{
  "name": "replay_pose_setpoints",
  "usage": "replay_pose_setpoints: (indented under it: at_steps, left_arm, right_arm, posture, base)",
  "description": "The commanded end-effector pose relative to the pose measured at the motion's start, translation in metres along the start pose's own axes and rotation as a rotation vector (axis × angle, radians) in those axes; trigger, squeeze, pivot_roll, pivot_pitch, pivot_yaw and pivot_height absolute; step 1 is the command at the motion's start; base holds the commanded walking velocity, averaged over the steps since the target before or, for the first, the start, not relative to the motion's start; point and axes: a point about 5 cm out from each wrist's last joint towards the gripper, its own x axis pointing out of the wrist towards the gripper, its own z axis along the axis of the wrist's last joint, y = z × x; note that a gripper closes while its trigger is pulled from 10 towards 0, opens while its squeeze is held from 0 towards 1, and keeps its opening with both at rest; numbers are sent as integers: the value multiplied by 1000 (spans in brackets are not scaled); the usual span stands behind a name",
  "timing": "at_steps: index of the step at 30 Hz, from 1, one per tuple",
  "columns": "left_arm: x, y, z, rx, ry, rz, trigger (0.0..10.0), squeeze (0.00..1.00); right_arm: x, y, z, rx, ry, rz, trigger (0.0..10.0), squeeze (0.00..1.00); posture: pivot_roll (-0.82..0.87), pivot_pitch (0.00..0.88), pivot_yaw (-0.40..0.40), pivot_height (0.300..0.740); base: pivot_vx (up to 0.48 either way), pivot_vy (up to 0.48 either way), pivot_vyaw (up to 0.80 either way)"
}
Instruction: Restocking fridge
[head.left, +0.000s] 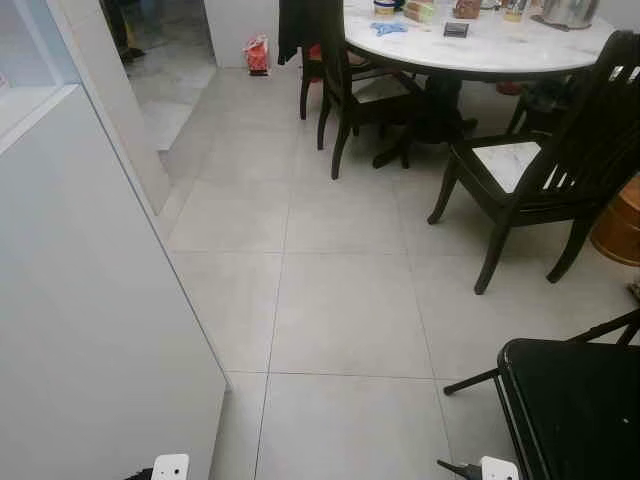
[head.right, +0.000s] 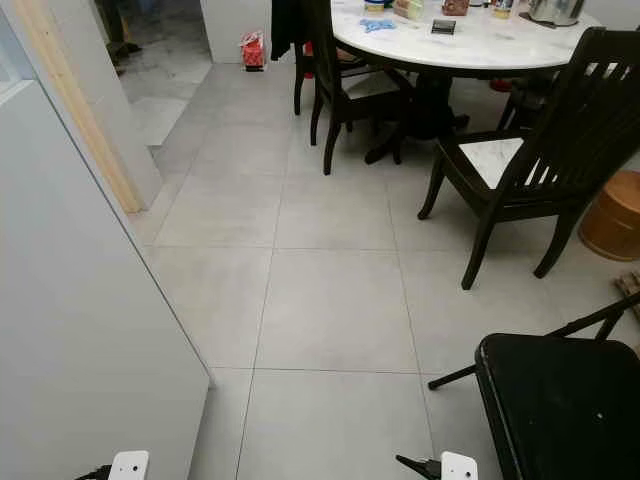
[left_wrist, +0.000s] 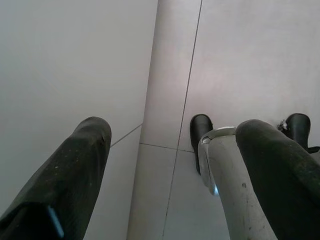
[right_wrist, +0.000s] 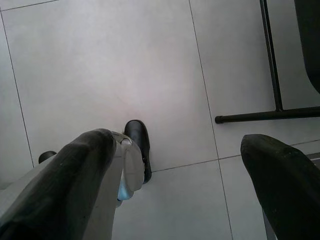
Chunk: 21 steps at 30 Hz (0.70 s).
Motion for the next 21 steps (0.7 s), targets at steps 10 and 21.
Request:
replay_pose_setpoints:
  at_steps: [10, 21]
  left_arm:
    - [10, -1, 60, -47, -19, 17, 10000, 0]
    - [10, -1, 59, -40, -15, 13, 10000, 0]
  right_arm:
    - [5, 49, 80, 9, -112, 169, 10000, 0]
    - [5, 49, 78, 8, -108, 171, 10000, 0]
  posture:
    - [89, 0, -64, 740]
    - [83, 0, -65, 740]
  base:
    - [0, 0, 0]
    - [0, 0, 0]
